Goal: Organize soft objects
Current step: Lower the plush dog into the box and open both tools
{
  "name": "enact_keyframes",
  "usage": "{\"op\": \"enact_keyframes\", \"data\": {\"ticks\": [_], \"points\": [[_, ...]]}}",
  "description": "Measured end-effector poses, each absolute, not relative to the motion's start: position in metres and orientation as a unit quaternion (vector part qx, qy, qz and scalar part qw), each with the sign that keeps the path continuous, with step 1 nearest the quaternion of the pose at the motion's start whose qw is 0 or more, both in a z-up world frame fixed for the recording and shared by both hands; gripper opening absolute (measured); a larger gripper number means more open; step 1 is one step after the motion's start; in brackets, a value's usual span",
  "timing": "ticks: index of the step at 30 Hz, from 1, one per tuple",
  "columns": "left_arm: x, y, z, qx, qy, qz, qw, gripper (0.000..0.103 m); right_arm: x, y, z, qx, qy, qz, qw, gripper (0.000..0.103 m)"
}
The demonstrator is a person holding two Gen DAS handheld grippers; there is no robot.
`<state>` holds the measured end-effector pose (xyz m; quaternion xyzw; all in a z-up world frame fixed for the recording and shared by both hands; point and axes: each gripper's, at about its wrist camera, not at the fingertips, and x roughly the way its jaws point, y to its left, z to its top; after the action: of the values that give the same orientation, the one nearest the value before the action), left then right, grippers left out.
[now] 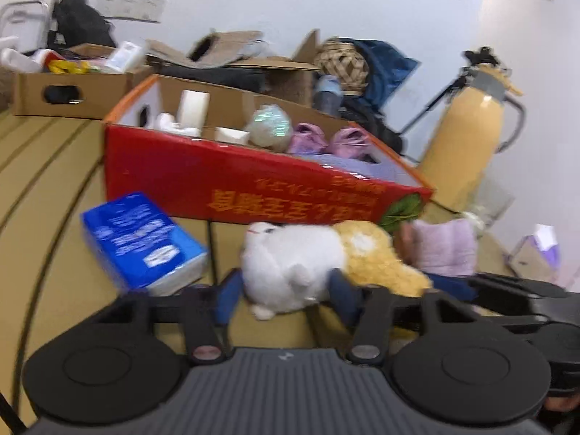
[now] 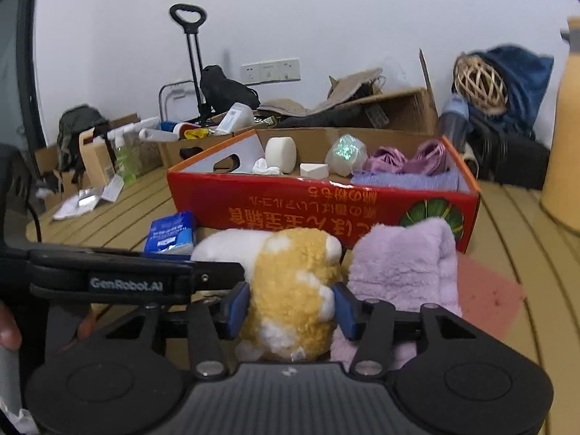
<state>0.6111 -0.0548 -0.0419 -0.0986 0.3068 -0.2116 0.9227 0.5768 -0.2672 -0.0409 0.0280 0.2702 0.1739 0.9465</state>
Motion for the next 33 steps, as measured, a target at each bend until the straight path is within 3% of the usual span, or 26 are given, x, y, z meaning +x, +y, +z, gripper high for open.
{"op": "enact_keyframes", "data": {"ticks": [4, 9, 14, 22, 24, 26, 28, 33], "points": [[0.602, -0.056, -0.036, -0.09, 0.29, -0.216, 0.928, 0.043, 0.575, -0.263, -0.042, 0.024, 0.273, 0.173, 0.946, 0.042], [0.577, -0.041, 0.005, -0.108, 0.229, -0.231, 0.939, 0.043, 0.546, -0.265, -0.012, 0.041, 0.235, 0.187, 0.953, 0.04], [0.647, -0.027, 0.051, -0.124, 0.234, -0.234, 0.936, 0.043, 0.574, -0.269, 0.043, 0.075, 0.193, 0.201, 0.958, 0.04], [0.79, -0.021, 0.021, -0.08, 0.35, -0.146, 0.922, 0.042, 0.741, -0.228, 0.026, 0.074, 0.289, 0.166, 0.94, 0.04], [0.793, -0.019, 0.018, -0.067, 0.346, -0.139, 0.925, 0.043, 0.767, -0.215, 0.009, 0.055, 0.314, 0.143, 0.937, 0.041], [0.786, -0.014, 0.023, -0.074, 0.335, -0.155, 0.926, 0.052, 0.784, -0.209, -0.007, 0.064, 0.352, 0.133, 0.924, 0.043], [0.78, -0.009, 0.027, -0.072, 0.323, -0.165, 0.929, 0.053, 0.784, -0.203, -0.014, 0.048, 0.36, 0.141, 0.921, 0.049], [0.758, -0.006, 0.051, -0.062, 0.314, -0.154, 0.935, 0.054, 0.769, -0.202, 0.0, 0.031, 0.365, 0.159, 0.917, 0.051]]}}
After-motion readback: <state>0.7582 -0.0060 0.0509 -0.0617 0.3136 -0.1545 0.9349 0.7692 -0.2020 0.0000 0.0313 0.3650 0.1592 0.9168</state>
